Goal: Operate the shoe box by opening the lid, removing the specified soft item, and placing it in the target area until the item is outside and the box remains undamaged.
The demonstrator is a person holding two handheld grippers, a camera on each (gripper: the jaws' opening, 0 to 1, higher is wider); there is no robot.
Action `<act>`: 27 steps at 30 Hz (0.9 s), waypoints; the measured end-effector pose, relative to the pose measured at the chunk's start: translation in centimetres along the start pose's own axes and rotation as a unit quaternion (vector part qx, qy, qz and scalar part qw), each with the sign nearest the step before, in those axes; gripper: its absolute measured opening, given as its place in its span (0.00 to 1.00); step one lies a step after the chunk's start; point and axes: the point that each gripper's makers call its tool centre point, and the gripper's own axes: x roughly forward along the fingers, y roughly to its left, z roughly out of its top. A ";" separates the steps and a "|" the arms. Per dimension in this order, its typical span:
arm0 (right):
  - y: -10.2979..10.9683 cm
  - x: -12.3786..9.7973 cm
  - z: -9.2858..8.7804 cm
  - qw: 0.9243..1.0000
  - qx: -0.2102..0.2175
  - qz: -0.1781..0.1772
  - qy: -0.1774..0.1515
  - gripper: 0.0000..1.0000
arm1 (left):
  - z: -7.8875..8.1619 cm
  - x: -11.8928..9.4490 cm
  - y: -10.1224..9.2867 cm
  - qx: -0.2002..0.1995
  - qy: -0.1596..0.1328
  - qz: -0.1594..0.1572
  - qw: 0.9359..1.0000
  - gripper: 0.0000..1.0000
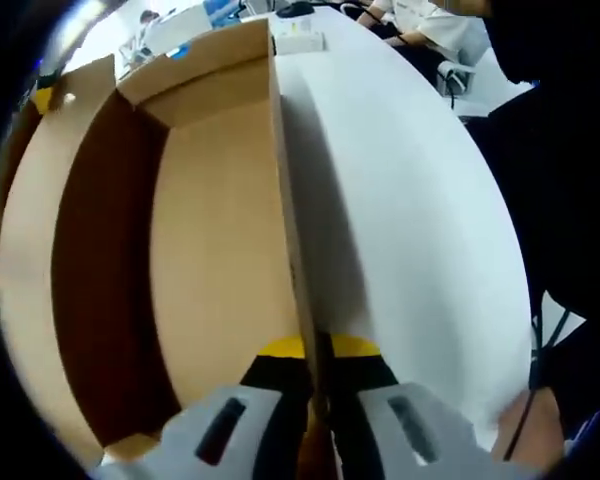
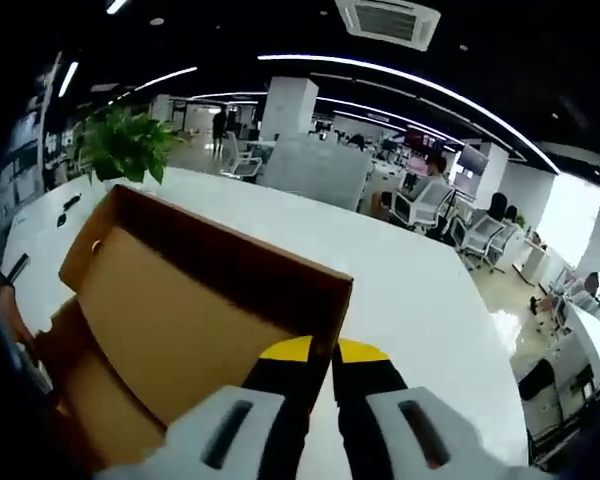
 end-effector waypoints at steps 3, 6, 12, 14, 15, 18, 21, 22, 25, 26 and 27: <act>0.1 -0.4 0.3 1.000 0.000 -0.011 -0.018 0.05 | 0.0 0.0 0.0 0.003 0.003 0.003 1.000 0.04; 0.0 -0.8 0.4 0.999 -0.002 -0.020 -0.035 0.05 | -0.1 0.0 0.1 0.003 0.006 0.006 1.000 0.04; 0.1 -2.0 0.9 0.997 0.002 -0.042 -0.071 0.04 | -0.1 -0.1 0.2 0.003 0.009 0.006 1.000 0.04; 0.3 -2.7 1.2 0.996 0.001 -0.044 -0.082 0.04 | -0.1 -0.1 0.2 0.002 0.008 0.005 1.000 0.04; 0.3 -2.8 1.2 0.995 -0.001 -0.046 -0.085 0.05 | -0.1 -0.1 0.2 0.002 0.008 0.004 1.000 0.04; 0.3 -3.4 1.4 0.994 -0.001 -0.049 -0.101 0.04 | -0.1 -0.1 0.2 0.001 0.008 0.004 1.000 0.04; 0.3 -3.8 1.5 0.993 -0.004 -0.044 -0.111 0.05 | -0.1 -0.2 0.2 -0.001 0.007 0.005 1.000 0.04; 0.3 -4.0 1.6 0.993 -0.002 -0.040 -0.115 0.05 | -0.1 -0.2 0.2 0.000 0.008 0.004 1.000 0.04; 0.3 -4.5 1.9 0.991 0.009 -0.033 -0.127 0.04 | -0.1 -0.3 0.3 0.000 0.008 0.004 1.000 0.04; 0.2 -4.4 2.0 0.991 0.012 -0.032 -0.127 0.04 | -0.1 -0.3 0.3 0.001 0.009 0.004 1.000 0.04; 0.2 -4.4 2.0 0.991 0.012 -0.032 -0.127 0.04 | -0.1 -0.3 0.4 0.001 0.009 0.004 1.000 0.04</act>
